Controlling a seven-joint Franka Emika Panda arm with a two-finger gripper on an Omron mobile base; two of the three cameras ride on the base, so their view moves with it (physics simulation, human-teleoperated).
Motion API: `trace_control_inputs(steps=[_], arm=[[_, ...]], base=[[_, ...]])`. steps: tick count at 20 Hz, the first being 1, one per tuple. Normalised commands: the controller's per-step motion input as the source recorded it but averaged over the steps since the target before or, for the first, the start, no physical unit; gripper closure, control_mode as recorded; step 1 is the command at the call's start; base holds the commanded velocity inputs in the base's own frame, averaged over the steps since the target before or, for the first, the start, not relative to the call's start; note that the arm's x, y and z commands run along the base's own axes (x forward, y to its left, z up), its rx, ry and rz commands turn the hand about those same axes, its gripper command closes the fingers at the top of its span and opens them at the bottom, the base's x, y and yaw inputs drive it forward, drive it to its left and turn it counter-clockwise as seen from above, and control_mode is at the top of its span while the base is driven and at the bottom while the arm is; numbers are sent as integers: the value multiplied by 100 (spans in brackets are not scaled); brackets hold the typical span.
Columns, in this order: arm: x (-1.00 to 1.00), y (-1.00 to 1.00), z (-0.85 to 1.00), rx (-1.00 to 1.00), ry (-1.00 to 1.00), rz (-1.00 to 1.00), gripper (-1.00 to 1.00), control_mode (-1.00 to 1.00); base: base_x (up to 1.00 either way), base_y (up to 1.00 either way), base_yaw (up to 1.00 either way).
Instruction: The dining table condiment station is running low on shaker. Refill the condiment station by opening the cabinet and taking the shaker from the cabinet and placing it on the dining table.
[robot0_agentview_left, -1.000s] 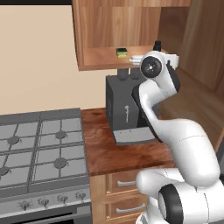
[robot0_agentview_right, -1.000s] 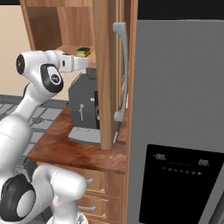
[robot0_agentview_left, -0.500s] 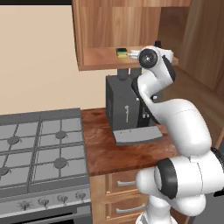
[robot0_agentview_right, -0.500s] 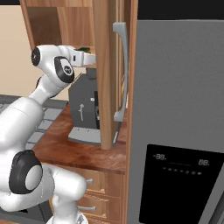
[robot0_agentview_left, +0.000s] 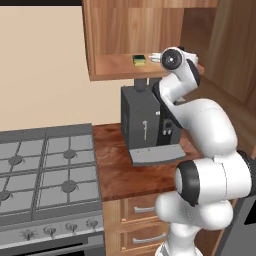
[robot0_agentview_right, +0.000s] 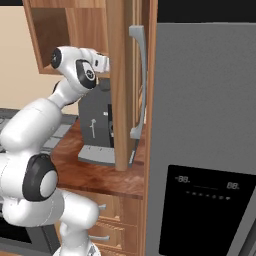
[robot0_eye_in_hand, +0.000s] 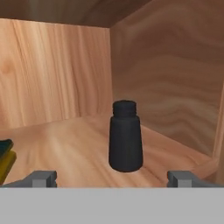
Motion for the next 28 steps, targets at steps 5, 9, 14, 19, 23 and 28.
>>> trace_control_inputs(steps=[5,9,14,19,23,28], arm=[[21,-21,0,3,3,0,-100,-100],[17,-29,0,4,2,0,-100,-100],[13,-39,0,3,1,0,-100,-100],[25,-19,0,1,5,0,-100,-100],[34,0,0,0,7,0,-100,-100],[20,0,0,0,11,0,-100,-100]], base=[[0,0,0],[0,0,0],[0,0,0],[0,0,0],[0,0,0],[0,0,0]])
